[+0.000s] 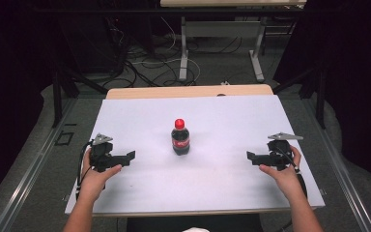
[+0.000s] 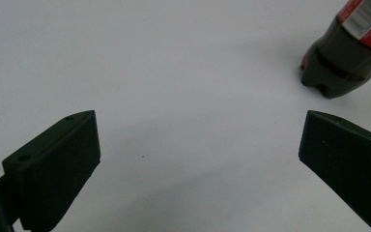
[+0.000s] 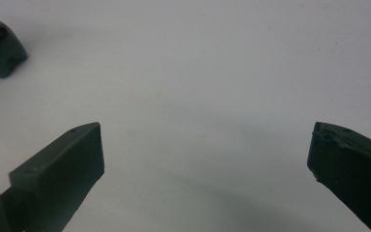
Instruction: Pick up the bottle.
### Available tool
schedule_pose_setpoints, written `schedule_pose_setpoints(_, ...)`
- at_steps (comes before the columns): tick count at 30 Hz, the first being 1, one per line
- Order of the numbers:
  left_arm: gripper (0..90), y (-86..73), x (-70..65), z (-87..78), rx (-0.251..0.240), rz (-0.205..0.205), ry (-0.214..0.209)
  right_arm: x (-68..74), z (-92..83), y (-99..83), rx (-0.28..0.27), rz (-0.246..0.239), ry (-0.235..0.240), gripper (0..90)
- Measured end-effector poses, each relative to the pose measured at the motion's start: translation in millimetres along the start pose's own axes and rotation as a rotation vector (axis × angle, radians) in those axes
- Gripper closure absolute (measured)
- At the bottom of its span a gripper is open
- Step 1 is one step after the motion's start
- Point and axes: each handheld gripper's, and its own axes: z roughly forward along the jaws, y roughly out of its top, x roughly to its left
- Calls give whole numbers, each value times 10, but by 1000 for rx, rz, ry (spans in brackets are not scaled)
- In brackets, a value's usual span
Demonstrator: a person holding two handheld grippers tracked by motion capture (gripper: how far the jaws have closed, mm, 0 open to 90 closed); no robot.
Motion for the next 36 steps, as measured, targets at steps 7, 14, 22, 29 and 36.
schedule_pose_setpoints(7, 15, 80, -176, -148, -27, 52, -42, 100, -238, 84, -57, -44, 14, 0)
schedule_pose_setpoints(14, 30, 137, -380, -141, -53, 90, -73, 182, -265, 100, -67, -72, 21, 0)
schedule_pose_setpoints(22, 67, 199, -573, -16, -25, 135, -115, 270, -190, 67, -54, -86, 50, 0)
schedule_pose_setpoints(29, 83, 323, -737, 155, -31, 192, -140, 312, -182, 58, -55, -109, 50, 0)
schedule_pose_setpoints(36, 83, 401, -872, 291, -40, 212, -188, 300, -184, 59, -73, -101, 42, 2)
